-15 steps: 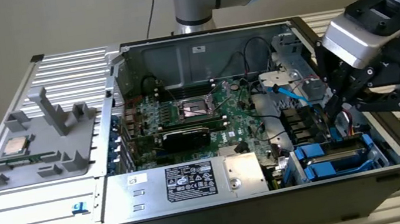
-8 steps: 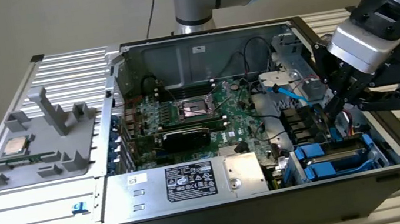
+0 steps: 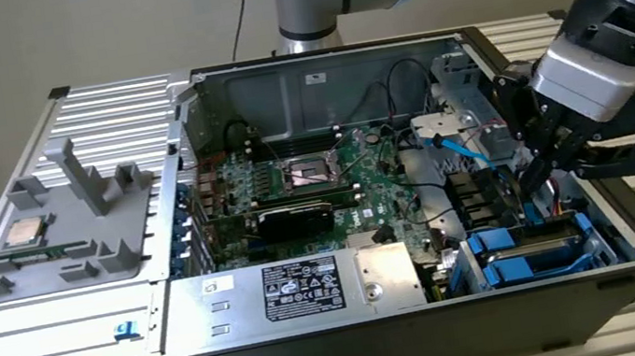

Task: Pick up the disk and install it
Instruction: 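Insert the second disk wire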

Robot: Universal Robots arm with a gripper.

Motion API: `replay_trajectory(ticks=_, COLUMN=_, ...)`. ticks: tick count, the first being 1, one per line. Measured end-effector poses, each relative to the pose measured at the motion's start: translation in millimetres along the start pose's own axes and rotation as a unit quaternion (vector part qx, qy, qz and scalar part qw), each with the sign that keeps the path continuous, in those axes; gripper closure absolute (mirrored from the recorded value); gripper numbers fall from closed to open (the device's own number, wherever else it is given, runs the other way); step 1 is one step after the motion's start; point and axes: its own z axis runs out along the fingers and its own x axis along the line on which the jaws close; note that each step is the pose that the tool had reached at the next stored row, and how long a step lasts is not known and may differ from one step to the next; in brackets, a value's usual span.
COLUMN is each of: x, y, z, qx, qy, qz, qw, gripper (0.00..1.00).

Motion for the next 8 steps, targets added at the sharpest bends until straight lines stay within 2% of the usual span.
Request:
replay_trajectory(ticks=4, x=0.0, y=-0.1, z=0.0, qx=-0.0036, qy=-0.0016, qz=-0.036, qw=0.9993, gripper=0.89)
replay_trajectory(ticks=8, x=0.0, y=-0.1, z=0.0, qx=-0.0075, qy=-0.0034, qz=-0.072, qw=0.9974, gripper=0.89)
